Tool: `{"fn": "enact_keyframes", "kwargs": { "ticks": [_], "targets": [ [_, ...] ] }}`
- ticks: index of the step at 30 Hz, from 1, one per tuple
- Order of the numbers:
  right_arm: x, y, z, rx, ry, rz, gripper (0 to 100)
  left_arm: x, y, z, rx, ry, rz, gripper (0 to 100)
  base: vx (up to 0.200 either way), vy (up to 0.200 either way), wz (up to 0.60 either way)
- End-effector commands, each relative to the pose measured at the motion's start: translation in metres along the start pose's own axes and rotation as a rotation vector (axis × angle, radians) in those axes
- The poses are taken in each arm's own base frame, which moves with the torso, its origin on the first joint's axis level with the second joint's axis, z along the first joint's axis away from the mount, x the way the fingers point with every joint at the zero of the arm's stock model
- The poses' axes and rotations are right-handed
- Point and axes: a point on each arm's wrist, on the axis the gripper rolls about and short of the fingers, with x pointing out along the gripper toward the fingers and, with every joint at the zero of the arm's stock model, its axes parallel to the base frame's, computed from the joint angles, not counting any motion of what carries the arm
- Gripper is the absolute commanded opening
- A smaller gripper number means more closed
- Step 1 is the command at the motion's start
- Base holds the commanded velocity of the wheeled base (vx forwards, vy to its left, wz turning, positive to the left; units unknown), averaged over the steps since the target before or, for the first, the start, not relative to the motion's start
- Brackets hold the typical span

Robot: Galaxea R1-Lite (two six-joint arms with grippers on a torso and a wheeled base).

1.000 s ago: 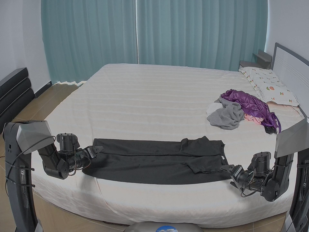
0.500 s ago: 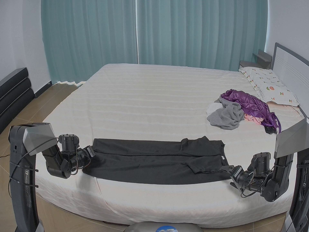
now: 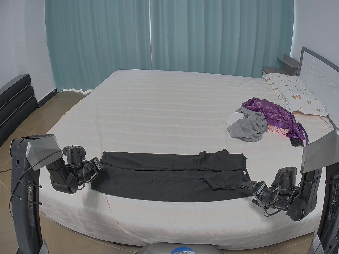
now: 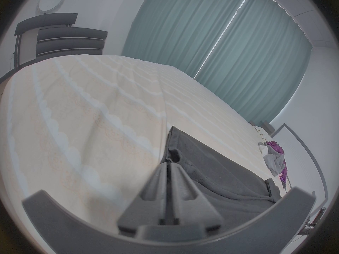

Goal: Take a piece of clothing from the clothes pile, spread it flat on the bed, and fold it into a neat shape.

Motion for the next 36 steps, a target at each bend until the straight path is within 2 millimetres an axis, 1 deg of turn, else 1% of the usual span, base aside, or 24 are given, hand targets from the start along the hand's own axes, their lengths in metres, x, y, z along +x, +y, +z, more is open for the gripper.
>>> {"fn": "enact_keyframes", "kwargs": {
  "ticks": [1, 6, 8, 10, 11, 13, 14, 15, 17, 18, 19, 20, 22, 24, 27, 29, 32, 36],
  "targets": [
    [0.000, 0.000, 0.000, 0.000, 0.001, 0.000, 100, 0.002, 0.001, 0.001, -0.001, -0.008, 0.003, 100, 0.000, 0.000, 0.00],
    [0.000, 0.000, 0.001, 0.000, -0.002, 0.004, 100, 0.002, 0.000, 0.001, -0.009, -0.008, 0.003, 100, 0.000, 0.000, 0.00],
    [0.000, 0.001, 0.001, 0.002, -0.003, 0.005, 100, 0.000, 0.000, 0.003, -0.051, -0.011, 0.002, 100, 0.000, 0.000, 0.00],
    [-0.001, 0.001, 0.001, 0.003, -0.003, 0.005, 100, -0.013, -0.003, 0.016, -0.123, -0.040, 0.000, 100, 0.000, 0.000, 0.00],
    [-0.001, 0.001, 0.001, 0.003, -0.003, 0.005, 100, -0.013, -0.003, 0.016, -0.123, -0.040, 0.000, 100, 0.000, 0.000, 0.00],
    [-0.002, 0.000, 0.000, 0.002, -0.001, 0.003, 100, -0.046, -0.006, 0.028, -0.196, -0.047, -0.004, 100, 0.000, 0.000, 0.00],
    [-0.002, 0.001, 0.000, 0.003, 0.000, 0.003, 100, -0.060, -0.007, 0.030, -0.209, -0.045, -0.004, 100, 0.000, 0.000, 0.00],
    [-0.002, 0.000, 0.000, 0.003, 0.002, 0.001, 100, -0.069, -0.008, 0.030, -0.213, -0.042, 0.000, 100, 0.000, 0.000, 0.00],
    [-0.002, 0.000, -0.001, 0.003, 0.005, -0.001, 100, -0.088, -0.009, 0.024, -0.215, -0.016, 0.013, 100, 0.000, 0.000, 0.00],
    [-0.002, 0.000, -0.001, 0.002, 0.004, 0.000, 100, -0.099, -0.009, 0.015, -0.215, 0.016, 0.027, 100, 0.000, 0.000, 0.00],
    [-0.002, 0.000, -0.001, 0.001, 0.004, 0.000, 100, -0.106, -0.010, 0.008, -0.212, 0.045, 0.035, 100, 0.000, 0.000, 0.00],
    [-0.002, 0.000, -0.001, 0.002, 0.004, 0.000, 100, -0.113, -0.012, -0.008, -0.202, 0.101, 0.047, 100, 0.000, 0.000, 0.00],
    [-0.002, 0.000, -0.001, 0.002, 0.004, 0.000, 100, -0.122, -0.015, -0.030, -0.199, 0.174, 0.070, 100, 0.000, 0.000, 0.00],
    [-0.002, 0.000, -0.001, 0.002, 0.004, 0.000, 100, -0.128, -0.021, -0.043, -0.220, 0.216, 0.077, 100, 0.000, 0.000, 0.00],
    [-0.002, 0.000, -0.001, 0.002, 0.004, 0.000, 100, -0.127, -0.029, -0.050, -0.253, 0.235, 0.067, 100, 0.000, 0.000, 0.00],
    [-0.002, 0.000, -0.001, 0.002, 0.004, 0.000, 100, -0.124, -0.031, -0.055, -0.251, 0.240, 0.077, 100, 0.000, 0.000, 0.00],
    [-0.002, 0.000, -0.001, 0.002, 0.004, 0.000, 100, -0.114, -0.031, -0.067, -0.224, 0.230, 0.134, 100, 0.000, 0.000, 0.00],
    [-0.002, 0.000, -0.002, 0.000, 0.008, 0.000, 100, -0.101, -0.032, -0.070, -0.197, 0.161, 0.168, 100, 0.000, 0.000, 0.00]
  ]
}}
